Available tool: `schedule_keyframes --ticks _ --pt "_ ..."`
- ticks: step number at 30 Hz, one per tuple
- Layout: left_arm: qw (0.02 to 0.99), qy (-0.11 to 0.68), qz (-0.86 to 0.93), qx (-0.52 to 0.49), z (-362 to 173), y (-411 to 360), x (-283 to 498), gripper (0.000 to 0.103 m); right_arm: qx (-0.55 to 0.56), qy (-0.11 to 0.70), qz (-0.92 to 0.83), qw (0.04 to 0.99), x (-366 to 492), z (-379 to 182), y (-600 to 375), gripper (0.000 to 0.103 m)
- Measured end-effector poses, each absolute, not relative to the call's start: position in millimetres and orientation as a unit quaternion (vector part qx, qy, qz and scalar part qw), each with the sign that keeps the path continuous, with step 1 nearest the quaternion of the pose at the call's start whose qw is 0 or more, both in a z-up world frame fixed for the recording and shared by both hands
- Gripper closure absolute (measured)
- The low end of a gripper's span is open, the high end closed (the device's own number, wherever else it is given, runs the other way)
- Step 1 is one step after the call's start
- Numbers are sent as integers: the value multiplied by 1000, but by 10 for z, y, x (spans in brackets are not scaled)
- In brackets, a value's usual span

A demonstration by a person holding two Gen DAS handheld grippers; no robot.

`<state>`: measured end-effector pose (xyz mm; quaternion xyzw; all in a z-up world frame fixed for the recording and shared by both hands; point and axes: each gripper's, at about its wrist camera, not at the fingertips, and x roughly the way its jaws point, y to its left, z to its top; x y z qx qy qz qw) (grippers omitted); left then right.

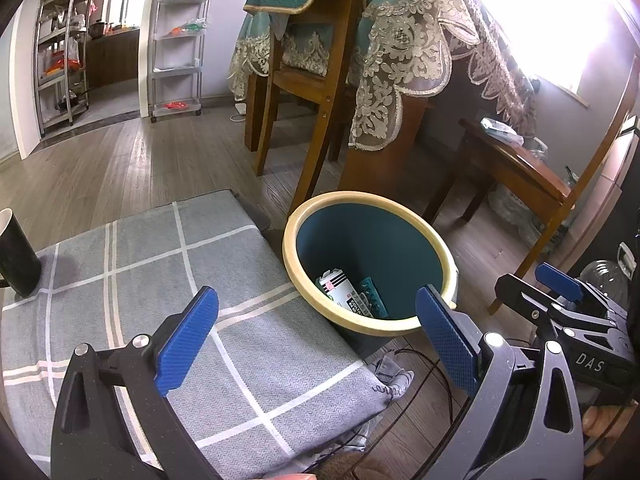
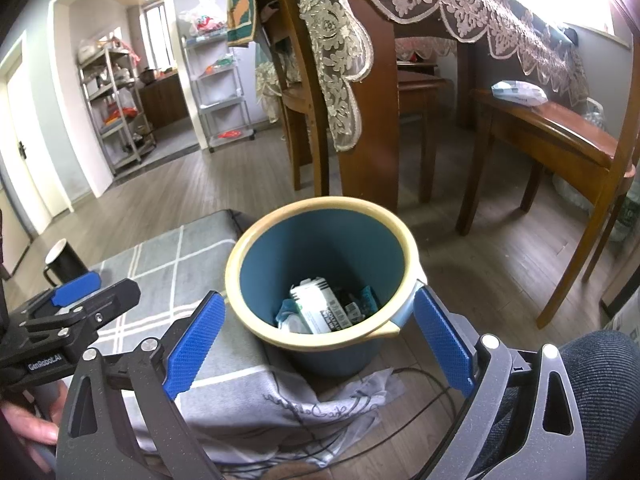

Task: Collect trash

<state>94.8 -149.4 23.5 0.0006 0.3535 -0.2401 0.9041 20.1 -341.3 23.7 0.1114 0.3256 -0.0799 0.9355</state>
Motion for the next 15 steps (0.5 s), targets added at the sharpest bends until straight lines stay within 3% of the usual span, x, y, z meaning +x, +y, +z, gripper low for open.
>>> schedule_keyframes --ticks 15 --pt "904 353 -243 3 242 -1515 950 6 112 325 -80 936 196 237 -3405 8"
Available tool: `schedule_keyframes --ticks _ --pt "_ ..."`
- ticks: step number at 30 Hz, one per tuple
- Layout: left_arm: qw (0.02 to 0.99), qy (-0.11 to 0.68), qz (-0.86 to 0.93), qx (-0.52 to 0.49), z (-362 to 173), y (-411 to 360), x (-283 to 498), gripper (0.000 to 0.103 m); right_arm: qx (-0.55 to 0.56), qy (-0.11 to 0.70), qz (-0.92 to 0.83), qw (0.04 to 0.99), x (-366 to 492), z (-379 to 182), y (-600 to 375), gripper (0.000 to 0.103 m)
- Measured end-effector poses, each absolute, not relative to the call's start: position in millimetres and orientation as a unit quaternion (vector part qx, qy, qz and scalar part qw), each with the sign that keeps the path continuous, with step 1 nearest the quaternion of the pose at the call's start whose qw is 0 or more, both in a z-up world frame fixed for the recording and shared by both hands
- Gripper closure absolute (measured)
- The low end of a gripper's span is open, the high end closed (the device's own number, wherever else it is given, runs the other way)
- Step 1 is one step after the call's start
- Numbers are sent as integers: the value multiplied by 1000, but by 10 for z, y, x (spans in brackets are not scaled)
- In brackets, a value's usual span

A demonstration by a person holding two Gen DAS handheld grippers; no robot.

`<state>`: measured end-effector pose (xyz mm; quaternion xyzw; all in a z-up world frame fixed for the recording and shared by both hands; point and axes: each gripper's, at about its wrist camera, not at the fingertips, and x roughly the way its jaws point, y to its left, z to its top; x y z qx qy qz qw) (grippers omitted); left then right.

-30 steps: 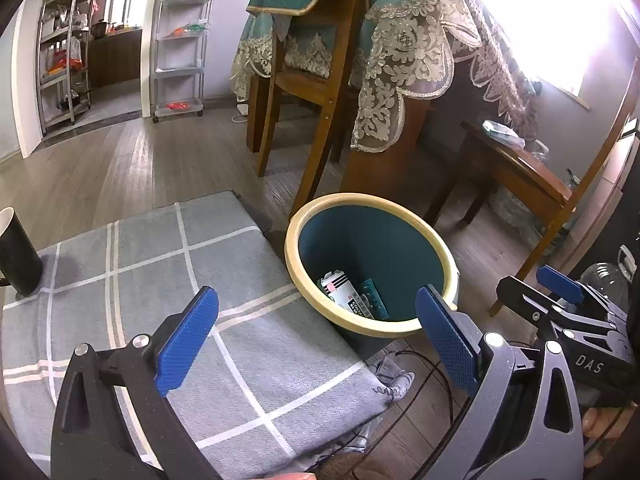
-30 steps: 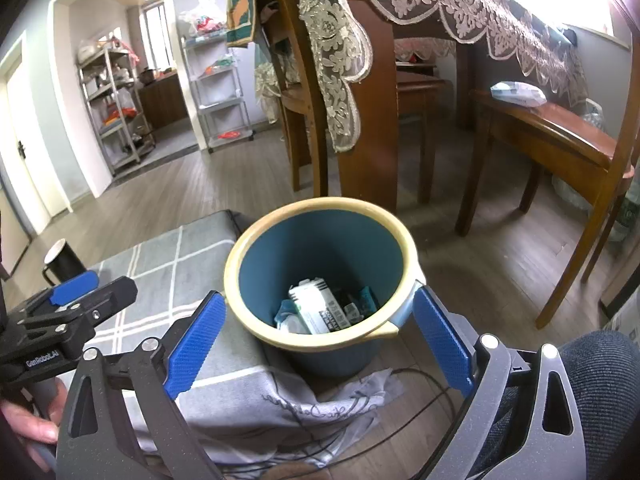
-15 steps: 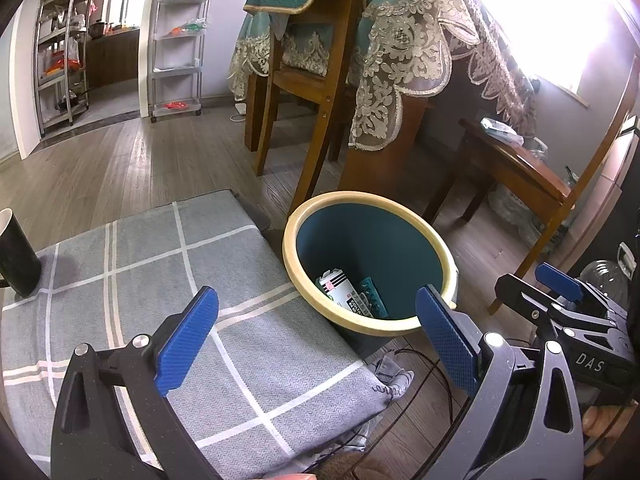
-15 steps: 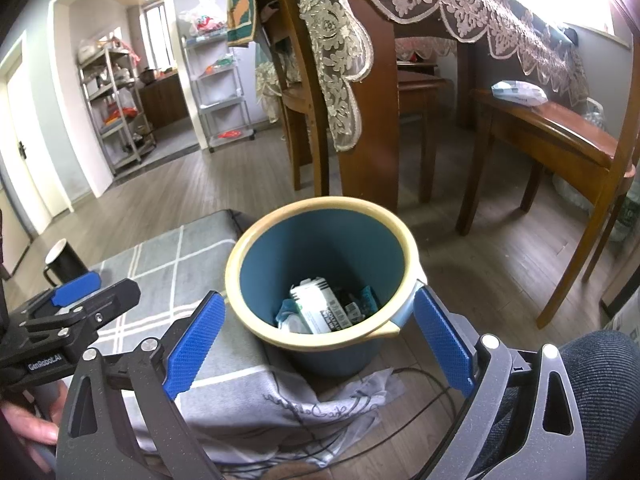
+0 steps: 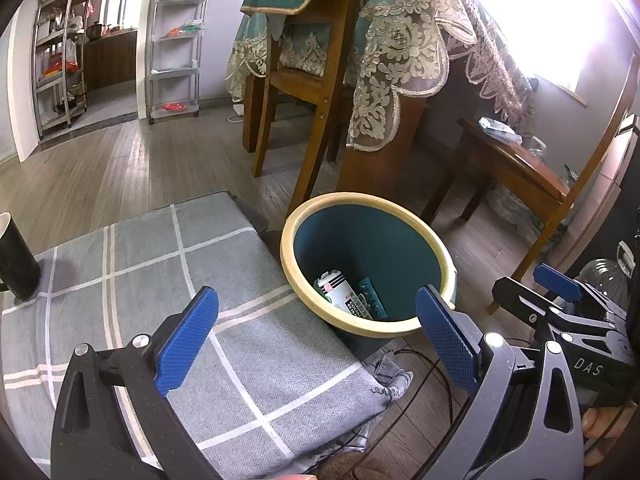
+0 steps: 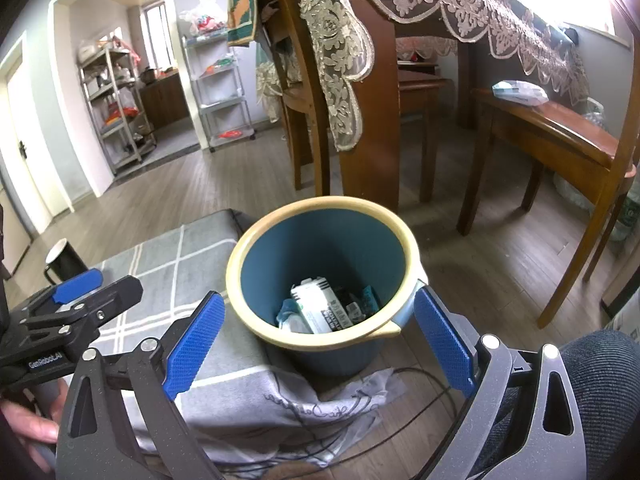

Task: Collect trash

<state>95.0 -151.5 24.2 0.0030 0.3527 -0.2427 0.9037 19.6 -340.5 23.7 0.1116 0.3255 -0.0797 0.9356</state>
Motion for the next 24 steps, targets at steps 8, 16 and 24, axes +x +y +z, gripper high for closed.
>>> schedule_keyframes --ticks 8,16,24 --pt "903 343 -258 7 301 -1522 958 6 112 325 -80 936 196 242 -3405 8" --pt "902 343 -260 14 320 -1563 974 6 112 326 -80 935 200 239 -3412 8" --pt "902 350 -254 15 310 -1533 1001 6 112 326 -79 935 201 243 -3414 8"
